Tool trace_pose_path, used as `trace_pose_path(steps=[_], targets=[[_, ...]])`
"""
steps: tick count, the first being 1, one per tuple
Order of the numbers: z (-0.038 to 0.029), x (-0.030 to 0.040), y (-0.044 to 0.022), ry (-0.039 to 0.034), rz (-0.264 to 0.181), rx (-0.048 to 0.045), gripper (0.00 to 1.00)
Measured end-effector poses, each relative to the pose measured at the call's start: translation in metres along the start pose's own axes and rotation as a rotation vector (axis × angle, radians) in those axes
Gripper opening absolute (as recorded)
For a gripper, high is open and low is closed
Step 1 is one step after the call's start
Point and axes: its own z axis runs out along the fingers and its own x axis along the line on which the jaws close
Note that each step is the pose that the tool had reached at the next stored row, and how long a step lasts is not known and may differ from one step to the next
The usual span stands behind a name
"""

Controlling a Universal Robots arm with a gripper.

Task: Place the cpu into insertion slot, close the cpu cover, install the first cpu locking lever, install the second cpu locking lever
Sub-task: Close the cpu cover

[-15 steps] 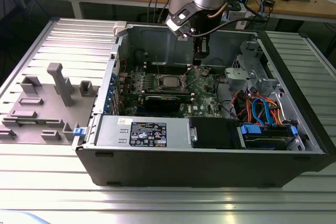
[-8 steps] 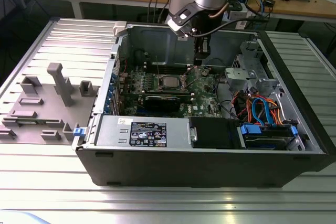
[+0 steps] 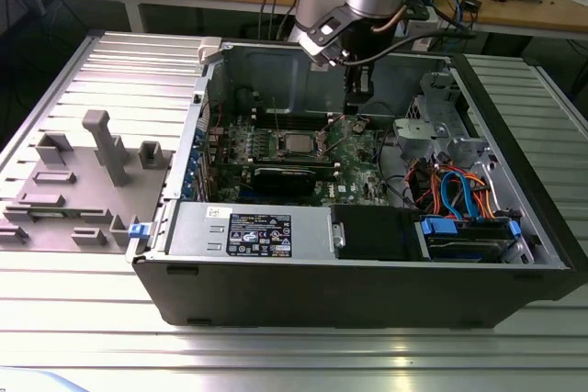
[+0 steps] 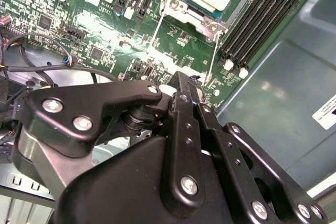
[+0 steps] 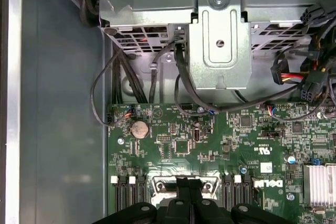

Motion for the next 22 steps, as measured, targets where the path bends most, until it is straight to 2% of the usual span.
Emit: trace_pose_path(steps=[7,11,13,15,16,17,18,22], targets=[[0.002,0.0001,0.0033,0.0015,0.0,0.0,0.11],[0.0053,0.0,0.0047,0.0014,0.0,0.0001,0.11],[0.008,0.0,0.0058,0.0047,0.0,0.0002,0.11],[0.0103,0.0001,0.0094,0.0048,0.0,0.0003,0.11],[0.0217,0.0013,0.0166,0.0048,-0.012,0.0004,0.11],[0.0334,0.0022,0.0164,0.0045,-0.053,0.0019,0.11],[0.0341,0.0021,0.0113,0.0047,-0.057,0.0021,0.11],[0.0342,0.0021,0.0098,0.0047,-0.057,0.0021,0.11]])
